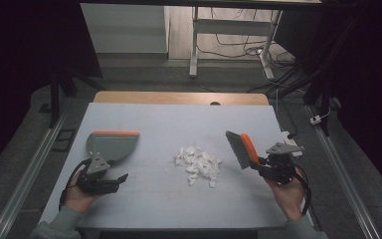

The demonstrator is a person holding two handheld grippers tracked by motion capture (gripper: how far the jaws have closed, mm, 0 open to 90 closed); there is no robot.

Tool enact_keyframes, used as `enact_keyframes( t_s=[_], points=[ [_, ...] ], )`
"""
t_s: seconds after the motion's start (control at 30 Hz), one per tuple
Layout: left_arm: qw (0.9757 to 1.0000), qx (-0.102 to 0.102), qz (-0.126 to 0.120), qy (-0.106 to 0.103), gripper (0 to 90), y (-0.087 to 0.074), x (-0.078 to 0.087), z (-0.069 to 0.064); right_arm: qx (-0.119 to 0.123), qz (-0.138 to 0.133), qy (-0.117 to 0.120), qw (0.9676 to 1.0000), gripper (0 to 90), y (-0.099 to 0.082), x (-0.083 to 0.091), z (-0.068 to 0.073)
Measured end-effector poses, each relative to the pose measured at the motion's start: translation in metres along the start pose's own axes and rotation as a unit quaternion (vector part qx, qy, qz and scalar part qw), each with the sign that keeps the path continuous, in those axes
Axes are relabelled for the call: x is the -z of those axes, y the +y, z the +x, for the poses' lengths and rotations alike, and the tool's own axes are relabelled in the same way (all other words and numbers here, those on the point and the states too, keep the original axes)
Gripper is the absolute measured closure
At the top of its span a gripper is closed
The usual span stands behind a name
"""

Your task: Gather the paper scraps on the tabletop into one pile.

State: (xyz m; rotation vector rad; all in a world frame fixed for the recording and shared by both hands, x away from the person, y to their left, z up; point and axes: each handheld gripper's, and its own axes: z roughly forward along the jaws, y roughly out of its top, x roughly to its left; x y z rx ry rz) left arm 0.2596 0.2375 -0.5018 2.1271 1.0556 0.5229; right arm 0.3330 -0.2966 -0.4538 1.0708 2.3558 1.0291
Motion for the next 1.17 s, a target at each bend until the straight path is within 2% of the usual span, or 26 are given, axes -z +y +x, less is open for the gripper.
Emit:
enact_keyframes(
  t_s=[0.27, 0.77, 1.17],
  points=[
    [1.0000, 0.000, -0.006, -0.001, 29.2, -0.0006, 0.0009, 0.0006, -0.006, -0.003, -0.009, 0.9999, 69.7, -0.0124, 0.0024, -0.0045],
    [1.0000, 0.003, -0.009, 0.002, 29.0, 0.0008, 0.0001, 0.0008, -0.001, -0.015, -0.006, 0.9999, 69.7, -0.0111, 0.0032, -0.0013],
    [1.0000, 0.002, -0.009, 0.001, 29.0, 0.0009, 0.0003, 0.0007, 0.003, -0.013, -0.008, 0.9999, 69.8, -0.0108, 0.0021, 0.0010]
  ],
)
